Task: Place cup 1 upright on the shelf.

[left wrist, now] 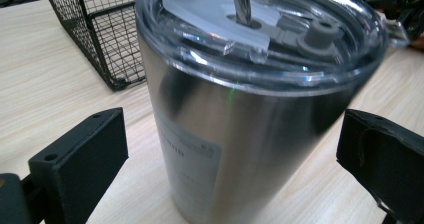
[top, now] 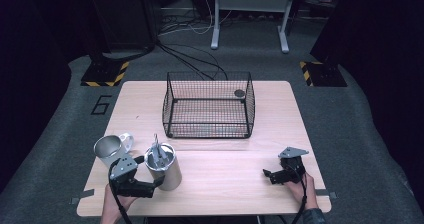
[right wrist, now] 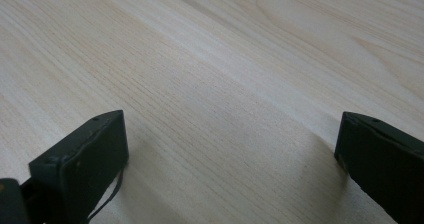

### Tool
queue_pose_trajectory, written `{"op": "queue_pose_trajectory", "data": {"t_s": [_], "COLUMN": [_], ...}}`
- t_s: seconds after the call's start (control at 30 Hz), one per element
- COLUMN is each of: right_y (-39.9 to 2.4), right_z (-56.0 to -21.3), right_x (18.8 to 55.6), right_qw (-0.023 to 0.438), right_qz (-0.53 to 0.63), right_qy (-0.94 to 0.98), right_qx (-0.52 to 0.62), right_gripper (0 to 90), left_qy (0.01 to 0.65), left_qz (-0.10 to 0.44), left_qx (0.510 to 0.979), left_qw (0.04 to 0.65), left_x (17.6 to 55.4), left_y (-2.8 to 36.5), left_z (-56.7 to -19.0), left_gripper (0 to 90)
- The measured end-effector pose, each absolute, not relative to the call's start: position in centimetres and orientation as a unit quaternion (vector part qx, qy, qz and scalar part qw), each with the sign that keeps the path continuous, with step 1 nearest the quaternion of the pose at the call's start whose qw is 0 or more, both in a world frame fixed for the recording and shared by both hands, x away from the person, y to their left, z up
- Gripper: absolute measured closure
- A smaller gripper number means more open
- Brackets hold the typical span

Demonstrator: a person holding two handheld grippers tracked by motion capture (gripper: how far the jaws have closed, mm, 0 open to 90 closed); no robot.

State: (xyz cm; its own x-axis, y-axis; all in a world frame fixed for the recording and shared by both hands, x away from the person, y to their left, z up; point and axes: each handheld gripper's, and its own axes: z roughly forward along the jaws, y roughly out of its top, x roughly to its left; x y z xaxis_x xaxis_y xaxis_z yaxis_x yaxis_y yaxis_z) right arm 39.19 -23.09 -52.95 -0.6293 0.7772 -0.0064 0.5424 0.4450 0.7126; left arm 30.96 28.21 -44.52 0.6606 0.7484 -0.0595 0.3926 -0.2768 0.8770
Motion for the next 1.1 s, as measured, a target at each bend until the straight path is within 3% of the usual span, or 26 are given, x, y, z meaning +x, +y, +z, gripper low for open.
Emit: {"op": "queue_pose_trajectory", "data": {"t_s": [1.1], "right_y": [-23.1], "right_z": [-52.9], "right_x": [39.2], "right_qw": [0.169], "right_qz": [0.347], "right_qy": [0.833], "right_qx": [0.396], "right_gripper": [0.1], "left_qy": [0.338], "left_qz": [0.174], "left_qx": [0.756], "left_qw": [0.533], "left_x": [33.5], "left_y": [26.4], "left_z": [-44.6], "left_gripper": [0.0]}}
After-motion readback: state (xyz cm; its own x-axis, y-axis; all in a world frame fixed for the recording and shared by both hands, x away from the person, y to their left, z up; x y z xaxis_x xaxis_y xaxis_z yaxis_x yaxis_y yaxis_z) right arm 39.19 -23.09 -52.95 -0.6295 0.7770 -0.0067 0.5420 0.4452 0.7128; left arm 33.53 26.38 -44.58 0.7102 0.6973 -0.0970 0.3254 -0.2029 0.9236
